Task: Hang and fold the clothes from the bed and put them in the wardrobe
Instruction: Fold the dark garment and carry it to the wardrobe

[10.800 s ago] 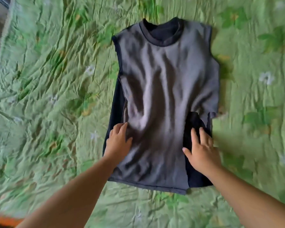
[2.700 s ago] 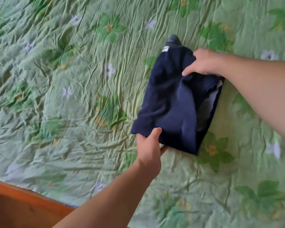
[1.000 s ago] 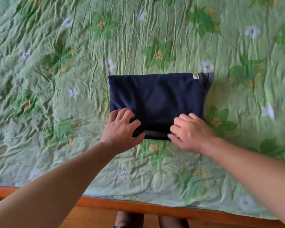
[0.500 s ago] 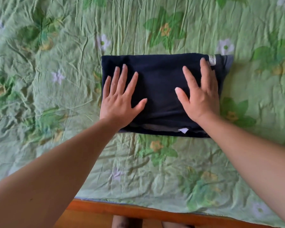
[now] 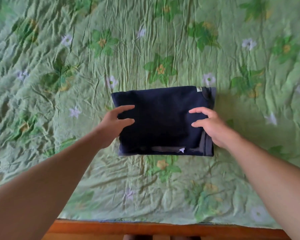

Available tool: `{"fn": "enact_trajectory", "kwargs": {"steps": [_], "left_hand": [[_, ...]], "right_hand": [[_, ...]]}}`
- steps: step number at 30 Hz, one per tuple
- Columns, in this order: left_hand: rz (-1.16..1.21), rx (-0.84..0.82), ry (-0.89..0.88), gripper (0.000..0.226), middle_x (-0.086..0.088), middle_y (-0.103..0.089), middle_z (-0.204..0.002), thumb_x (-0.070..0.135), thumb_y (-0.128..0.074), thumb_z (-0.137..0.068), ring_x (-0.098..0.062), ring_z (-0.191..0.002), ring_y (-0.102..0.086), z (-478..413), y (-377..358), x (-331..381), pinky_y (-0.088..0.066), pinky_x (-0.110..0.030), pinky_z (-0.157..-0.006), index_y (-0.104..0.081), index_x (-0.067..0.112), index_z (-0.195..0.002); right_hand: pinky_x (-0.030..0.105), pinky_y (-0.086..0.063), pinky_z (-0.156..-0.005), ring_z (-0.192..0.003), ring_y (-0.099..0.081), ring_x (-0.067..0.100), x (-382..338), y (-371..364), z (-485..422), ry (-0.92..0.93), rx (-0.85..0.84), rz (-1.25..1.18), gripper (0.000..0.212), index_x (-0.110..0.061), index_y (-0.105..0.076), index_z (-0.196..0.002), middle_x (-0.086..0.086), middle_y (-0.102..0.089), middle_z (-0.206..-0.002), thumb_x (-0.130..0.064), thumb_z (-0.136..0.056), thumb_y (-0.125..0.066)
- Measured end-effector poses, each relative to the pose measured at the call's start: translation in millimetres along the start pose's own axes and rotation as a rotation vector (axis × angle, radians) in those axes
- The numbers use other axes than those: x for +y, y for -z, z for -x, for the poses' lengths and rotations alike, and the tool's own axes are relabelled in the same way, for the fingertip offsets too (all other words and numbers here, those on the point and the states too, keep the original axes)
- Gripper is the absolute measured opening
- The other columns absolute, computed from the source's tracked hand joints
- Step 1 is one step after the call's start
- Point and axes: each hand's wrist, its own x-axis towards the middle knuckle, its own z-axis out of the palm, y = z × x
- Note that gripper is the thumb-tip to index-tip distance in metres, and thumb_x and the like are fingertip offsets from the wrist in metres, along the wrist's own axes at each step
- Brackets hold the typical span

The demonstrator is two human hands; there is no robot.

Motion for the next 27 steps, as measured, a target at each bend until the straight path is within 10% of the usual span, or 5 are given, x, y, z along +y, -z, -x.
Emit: {"fn": "enact_trajectory", "kwargs": {"steps": [9,14,19,24,27], "left_hand": [[-0.237,0.029,-0.158,0.049,0.006,-0.063,-0.088,0.004,-0.063,-0.093,0.005,-0.043,-0.051,101.1,-2.0,90.1,-0.037,-0.007,-0.043,-0.062,0.035,-0.131],[-0.321,-0.062,-0.324,0.047,0.009,-0.057,-0.080,0.008,-0.063,-0.095,0.003,-0.043,-0.050,181.3,-15.1,161.4,-0.039,-0.009,-0.042,-0.057,0.043,-0.126],[-0.492,-0.252,-0.473,0.056,0.012,-0.056,-0.126,0.013,-0.065,-0.093,0.000,-0.090,-0.061,247.5,-52.8,217.4,-0.047,-0.012,-0.063,-0.051,0.042,-0.140],[-0.505,-0.391,-0.580,0.060,0.007,-0.061,-0.124,0.010,-0.064,-0.088,-0.011,-0.100,-0.065,319.4,-125.3,262.9,-0.059,-0.038,-0.085,-0.054,0.051,-0.131],[-0.515,-0.441,-0.639,0.059,0.006,-0.063,-0.119,0.006,-0.063,-0.088,-0.007,-0.092,-0.065,363.8,-183.6,280.5,-0.056,-0.024,-0.071,-0.056,0.043,-0.133]], "right_hand": [[0.028,-0.045,-0.070,-0.074,-0.060,0.009,-49.7,40.6,118.1,0.140,0.291,0.186,0.032,-0.041,-0.069,-0.082,-0.014,-0.070,-0.097,-0.009,-0.080,-0.068],[0.016,-0.036,-0.079,-0.087,-0.057,0.006,-76.4,97.1,234.1,0.232,0.426,0.215,0.031,-0.035,-0.074,-0.099,-0.024,-0.056,-0.092,-0.008,-0.084,-0.070],[0.022,-0.039,-0.085,-0.105,-0.058,0.014,-76.3,161.3,342.5,0.160,0.512,0.216,0.034,-0.037,-0.072,-0.114,-0.006,-0.058,-0.115,-0.015,-0.088,-0.069],[0.030,-0.045,-0.095,-0.114,-0.059,0.020,-50.0,214.0,445.8,0.077,0.627,0.132,0.039,-0.043,-0.068,-0.121,-0.005,-0.056,-0.116,-0.022,-0.089,-0.070],[0.031,-0.044,-0.100,-0.117,-0.058,0.019,-17.7,250.0,501.7,0.048,0.717,0.057,0.040,-0.042,-0.068,-0.123,-0.003,-0.058,-0.123,-0.022,-0.089,-0.071]]}}
